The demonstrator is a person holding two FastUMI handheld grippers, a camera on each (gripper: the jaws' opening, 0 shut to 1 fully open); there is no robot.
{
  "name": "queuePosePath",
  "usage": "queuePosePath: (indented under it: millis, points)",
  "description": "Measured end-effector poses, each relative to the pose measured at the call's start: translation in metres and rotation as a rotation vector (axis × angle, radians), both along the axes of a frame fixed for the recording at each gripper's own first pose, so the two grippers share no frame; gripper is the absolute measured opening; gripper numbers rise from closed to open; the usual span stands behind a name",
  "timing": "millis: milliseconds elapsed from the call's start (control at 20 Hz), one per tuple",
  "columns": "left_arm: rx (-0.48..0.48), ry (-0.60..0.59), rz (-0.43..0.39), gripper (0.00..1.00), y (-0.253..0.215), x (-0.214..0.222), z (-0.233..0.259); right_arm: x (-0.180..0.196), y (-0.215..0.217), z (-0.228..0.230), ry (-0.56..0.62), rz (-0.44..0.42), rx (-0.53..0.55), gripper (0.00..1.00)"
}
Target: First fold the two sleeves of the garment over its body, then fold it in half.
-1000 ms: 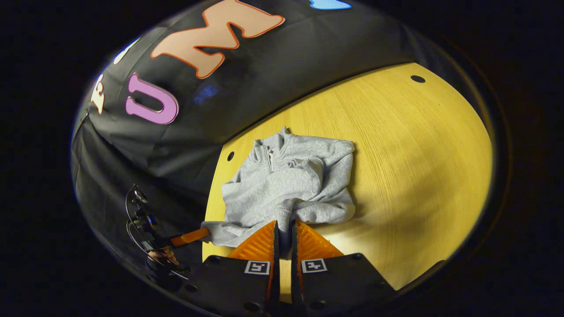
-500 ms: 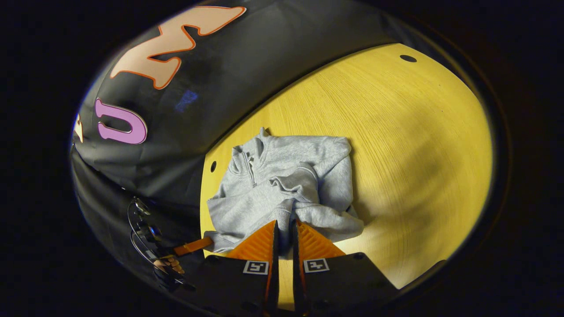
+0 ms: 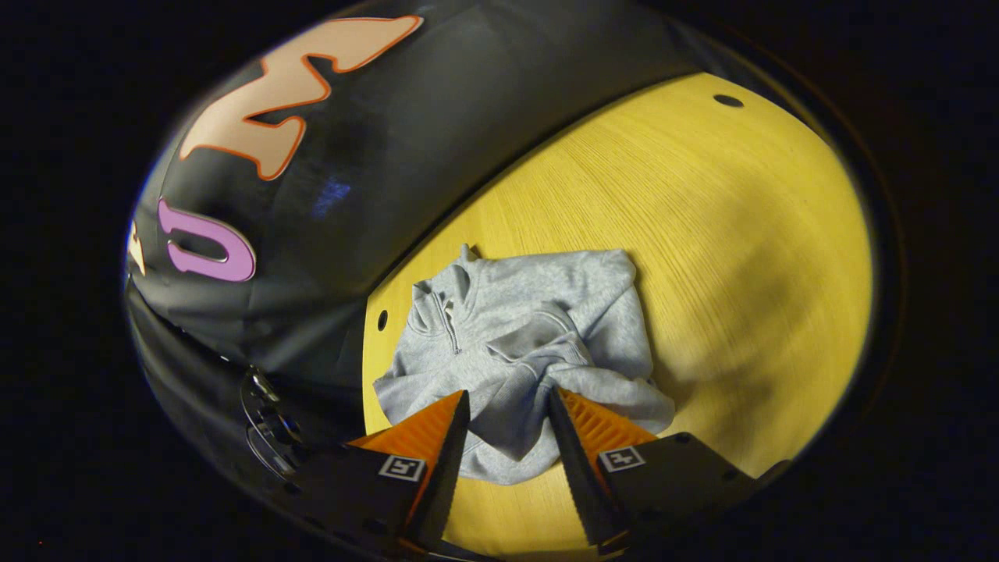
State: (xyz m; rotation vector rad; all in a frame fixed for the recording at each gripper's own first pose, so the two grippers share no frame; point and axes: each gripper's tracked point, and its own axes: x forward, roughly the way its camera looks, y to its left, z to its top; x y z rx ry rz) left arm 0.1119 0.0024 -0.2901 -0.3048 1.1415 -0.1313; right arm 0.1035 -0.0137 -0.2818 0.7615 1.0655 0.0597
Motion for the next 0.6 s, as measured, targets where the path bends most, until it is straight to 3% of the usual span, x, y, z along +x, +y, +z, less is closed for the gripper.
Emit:
queuePosePath:
  millis: [50,100,150,300,350,600]
  points:
    - [0.023,-0.035,0.008,0.54,0.004,0.007,0.005,0.006,0.001,0.004,-0.040,0.010,-0.040,0.80]
    - [0.035,-0.063,0.016,0.60,0.006,0.012,0.011,0.013,-0.002,0.013,-0.094,0.018,-0.077,0.80]
    - [0.042,-0.097,0.033,0.65,0.009,0.017,0.019,0.019,-0.005,0.022,-0.146,0.025,-0.122,0.95]
    - [0.075,-0.229,0.059,0.82,0.016,0.032,0.047,0.030,-0.017,0.062,-0.326,0.055,-0.274,0.95]
    - [0.091,-0.286,0.063,0.95,0.018,0.037,0.061,0.032,-0.021,0.077,-0.392,0.056,-0.328,0.95]
    - [0.147,-0.624,0.119,0.97,0.025,0.048,0.146,0.020,-0.026,0.144,-0.653,0.056,-0.551,0.95]
